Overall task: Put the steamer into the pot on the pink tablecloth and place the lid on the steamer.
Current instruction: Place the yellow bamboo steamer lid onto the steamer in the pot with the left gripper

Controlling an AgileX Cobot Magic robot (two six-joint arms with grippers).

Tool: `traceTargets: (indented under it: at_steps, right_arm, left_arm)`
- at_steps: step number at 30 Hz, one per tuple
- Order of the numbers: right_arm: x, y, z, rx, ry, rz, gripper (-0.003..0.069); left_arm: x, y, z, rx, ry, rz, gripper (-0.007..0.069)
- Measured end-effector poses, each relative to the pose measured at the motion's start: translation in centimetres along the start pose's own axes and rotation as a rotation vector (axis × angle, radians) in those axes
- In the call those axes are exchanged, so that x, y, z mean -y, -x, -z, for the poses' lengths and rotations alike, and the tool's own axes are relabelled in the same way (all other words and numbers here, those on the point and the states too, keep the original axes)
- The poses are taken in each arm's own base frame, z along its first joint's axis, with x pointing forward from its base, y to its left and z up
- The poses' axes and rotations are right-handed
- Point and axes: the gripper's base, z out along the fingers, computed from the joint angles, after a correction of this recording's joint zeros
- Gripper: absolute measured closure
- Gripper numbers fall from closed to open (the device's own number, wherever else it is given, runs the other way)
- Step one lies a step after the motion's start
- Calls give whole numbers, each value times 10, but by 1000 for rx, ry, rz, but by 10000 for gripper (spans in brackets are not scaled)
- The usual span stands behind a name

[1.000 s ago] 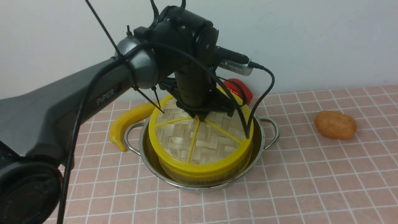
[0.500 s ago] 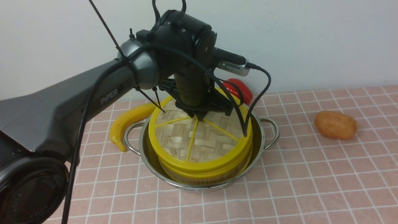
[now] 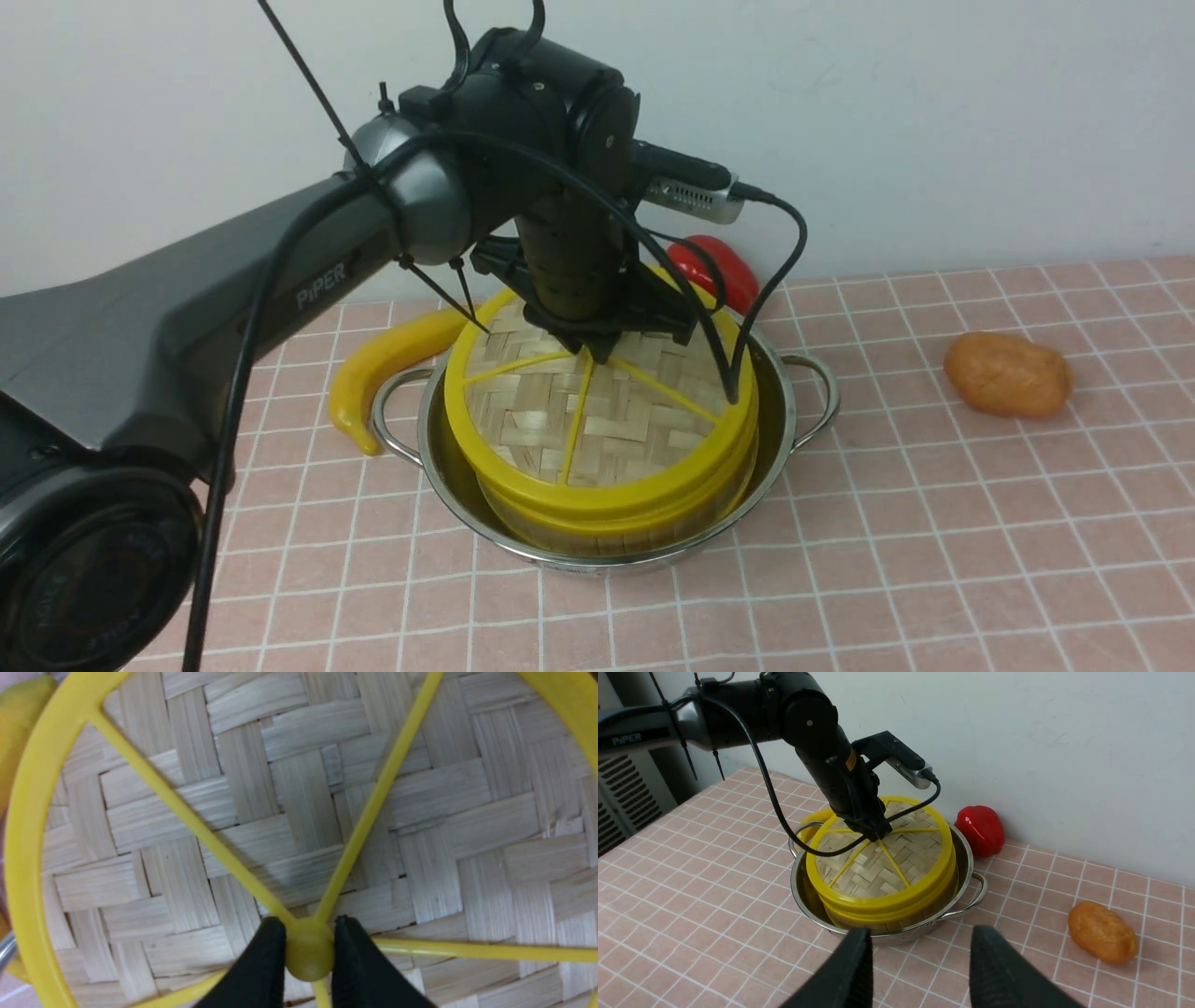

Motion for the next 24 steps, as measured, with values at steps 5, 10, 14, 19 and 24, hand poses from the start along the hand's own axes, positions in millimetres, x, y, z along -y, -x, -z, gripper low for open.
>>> traceTargets:
  at_steps: [5,10,14,19,24]
  right_arm:
    - [0,0,0,0,0,0,356]
    - [0,0,0,0,0,0,356]
    - [0,0,0,0,0,0,356]
    - [0,0,0,0,0,-3,356]
    - [0,0,0,0,0,-3,356]
  left_arm:
    - [1,0,0,0,-6,3,505]
    - [1,0,0,1,-10,5,505]
    - [1,1,0,5,-14,6,505]
    - [1,1,0,8,-16,7,505]
    - [2,1,0,7,-19,8,505]
